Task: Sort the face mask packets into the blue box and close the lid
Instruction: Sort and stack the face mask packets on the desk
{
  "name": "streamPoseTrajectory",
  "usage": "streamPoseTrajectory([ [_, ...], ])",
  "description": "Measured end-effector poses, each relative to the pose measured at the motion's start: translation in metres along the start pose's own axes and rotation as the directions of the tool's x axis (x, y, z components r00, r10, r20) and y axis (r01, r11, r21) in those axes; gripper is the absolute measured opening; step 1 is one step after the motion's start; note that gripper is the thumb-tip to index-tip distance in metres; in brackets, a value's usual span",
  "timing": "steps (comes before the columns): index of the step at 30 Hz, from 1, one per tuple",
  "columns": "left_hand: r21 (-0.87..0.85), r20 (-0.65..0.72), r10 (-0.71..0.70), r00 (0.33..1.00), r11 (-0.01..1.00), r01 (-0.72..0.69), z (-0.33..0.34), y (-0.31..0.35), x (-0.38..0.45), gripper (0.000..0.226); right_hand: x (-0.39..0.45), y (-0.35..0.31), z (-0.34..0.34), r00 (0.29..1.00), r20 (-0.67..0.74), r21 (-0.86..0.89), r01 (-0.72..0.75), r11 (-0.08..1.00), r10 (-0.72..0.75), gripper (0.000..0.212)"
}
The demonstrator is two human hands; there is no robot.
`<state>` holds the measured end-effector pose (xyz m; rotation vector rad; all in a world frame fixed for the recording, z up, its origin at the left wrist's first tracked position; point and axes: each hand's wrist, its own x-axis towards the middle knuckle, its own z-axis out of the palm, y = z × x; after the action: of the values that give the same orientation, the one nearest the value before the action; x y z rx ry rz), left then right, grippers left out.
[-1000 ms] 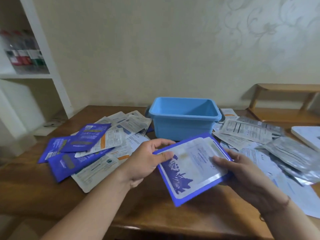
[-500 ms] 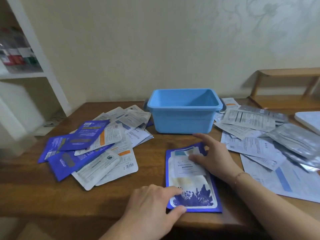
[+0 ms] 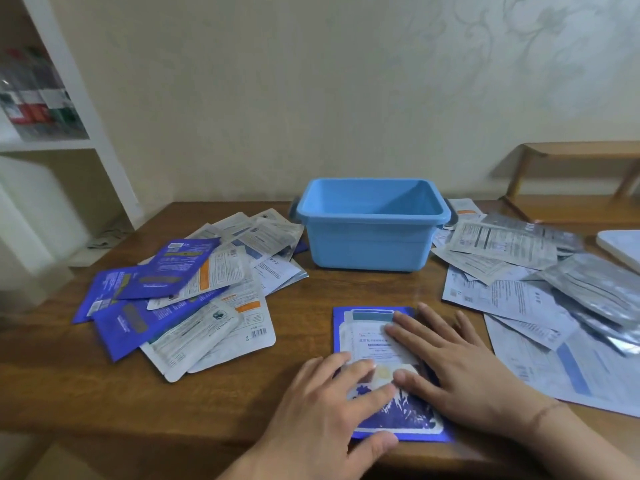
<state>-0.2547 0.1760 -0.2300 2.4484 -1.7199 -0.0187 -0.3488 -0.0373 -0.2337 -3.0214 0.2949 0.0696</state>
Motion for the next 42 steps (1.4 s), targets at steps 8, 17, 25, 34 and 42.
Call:
streamPoseTrajectory([
  [8, -0.510, -0.200, -0.460, 0.865, 0.803, 0.309, -0.025, -0.043, 0.051, 0.076, 0.037, 0.009, -0.029, 0.881, -0.287, 0.501, -0.195, 0.843, 0.375, 0.069],
  [17, -0.826, -0.155, -0.645, 0.748, 0.500, 0.261, -0.027, -0.094, 0.137, 0.050, 0.113, 0.050, -0.023, 0.776, -0.293, 0.409, -0.426, 0.807, 0.558, 0.035],
  [25, -0.763, -0.134, -0.622, 0.772, 0.562, 0.320, -0.032, -0.091, 0.128, 0.066, 0.128, 0.051, -0.030, 0.760, -0.340, 0.368, -0.434, 0.822, 0.554, 0.029],
  [34, 0.029, -0.108, -0.665, 0.739, 0.741, 0.670, -0.056, -0.184, -0.017, 0.071, 0.086, 0.024, -0.028, 0.794, -0.460, 0.276, -0.297, 0.914, 0.397, 0.033],
  [42, -0.166, -0.055, -0.710, 0.702, 0.699, 0.695, -0.036, -0.212, -0.104, 0.058, 0.113, -0.165, -0.073, 0.951, -0.301, 0.011, 0.083, 0.996, -0.076, 0.038],
])
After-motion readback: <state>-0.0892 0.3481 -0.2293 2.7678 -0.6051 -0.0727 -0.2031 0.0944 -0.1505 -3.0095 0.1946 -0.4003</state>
